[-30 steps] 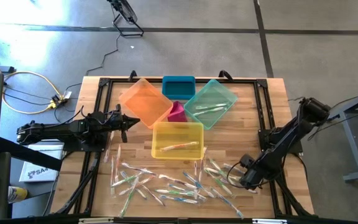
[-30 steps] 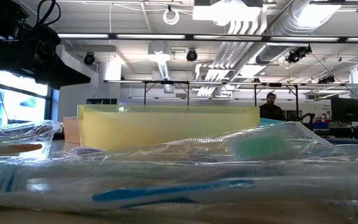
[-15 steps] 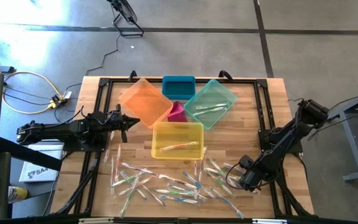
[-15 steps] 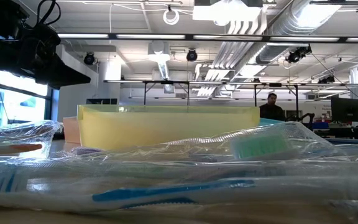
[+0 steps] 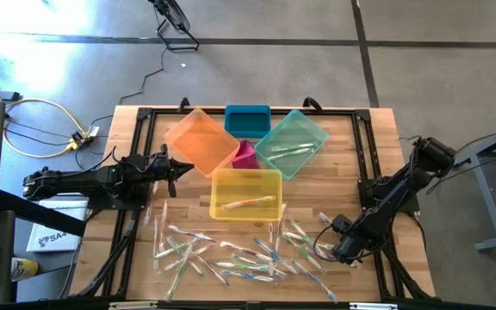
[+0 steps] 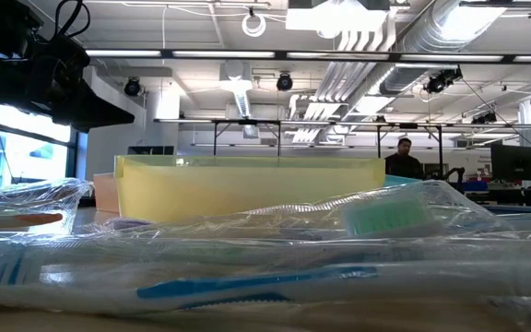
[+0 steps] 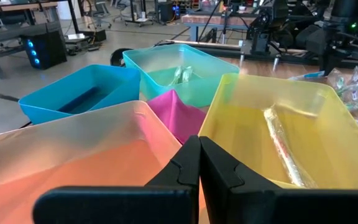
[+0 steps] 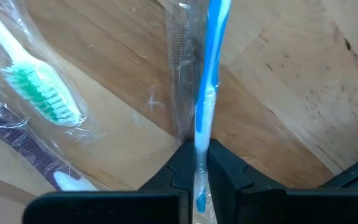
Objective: Pick & Place Toothbrushes
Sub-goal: Put the blue toothbrush into the blue bin
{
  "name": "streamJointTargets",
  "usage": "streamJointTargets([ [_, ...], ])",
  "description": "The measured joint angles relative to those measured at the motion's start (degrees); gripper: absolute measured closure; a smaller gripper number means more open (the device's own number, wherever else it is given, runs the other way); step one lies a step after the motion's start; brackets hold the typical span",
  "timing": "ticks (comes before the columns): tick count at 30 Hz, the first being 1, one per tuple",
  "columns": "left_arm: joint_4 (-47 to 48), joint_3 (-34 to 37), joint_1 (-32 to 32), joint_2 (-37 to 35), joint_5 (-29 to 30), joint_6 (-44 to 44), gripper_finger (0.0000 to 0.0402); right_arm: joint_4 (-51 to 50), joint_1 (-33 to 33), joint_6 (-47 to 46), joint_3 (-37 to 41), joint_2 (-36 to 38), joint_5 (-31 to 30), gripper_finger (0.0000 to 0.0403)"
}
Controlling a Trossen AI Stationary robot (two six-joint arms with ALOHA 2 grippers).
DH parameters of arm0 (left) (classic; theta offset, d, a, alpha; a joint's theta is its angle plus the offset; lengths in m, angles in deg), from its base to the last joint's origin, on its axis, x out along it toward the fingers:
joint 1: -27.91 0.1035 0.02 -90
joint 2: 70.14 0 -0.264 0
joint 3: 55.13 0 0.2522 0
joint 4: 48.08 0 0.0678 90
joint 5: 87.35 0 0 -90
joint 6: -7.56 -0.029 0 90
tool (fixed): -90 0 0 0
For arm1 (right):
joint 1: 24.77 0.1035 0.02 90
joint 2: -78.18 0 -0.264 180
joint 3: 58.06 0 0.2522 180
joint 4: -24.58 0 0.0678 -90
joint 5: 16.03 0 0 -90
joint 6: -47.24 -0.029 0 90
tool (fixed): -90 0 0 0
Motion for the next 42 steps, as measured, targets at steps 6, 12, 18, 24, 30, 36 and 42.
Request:
streamJointTargets([
  [6, -0.02, -0.02, 0.00, 0.00, 0.00, 0.00, 0.0402, -0.34, 0.00, 0.00, 0.09, 0.40, -0.30, 0.0388],
  [12, -0.07, -0.02, 0.01, 0.00, 0.00, 0.00, 0.0402, -0.97, -0.06, 0.87, 0.13, 1.02, -0.76, 0.0388],
  [18, -0.29, -0.02, 0.02, 0.00, 0.09, 0.00, 0.0402, -2.93, -1.03, 0.96, 0.36, 4.34, -5.30, 0.0388],
  [24, -1.71, -0.02, 0.02, 0.00, 0.11, 0.00, 0.0402, -7.34, -3.20, 1.61, 0.37, 8.59, -10.74, 0.0388],
  [30, -2.55, -0.02, 0.02, 0.00, 1.23, 0.00, 0.0402, -7.88, -6.68, 4.50, 0.26, 12.61, -21.00, 0.0388],
  [36, -3.48, -0.02, 0.02, 0.00, 4.14, 0.13, 0.0402, -7.20, -11.80, 10.28, 0.17, 14.28, -31.37, 0.0388],
  [42, -7.46, -0.02, 0.02, 0.00, 4.48, 0.13, 0.0402, -2.72, -17.27, 18.10, 0.17, 14.26, -43.85, 0.0388],
])
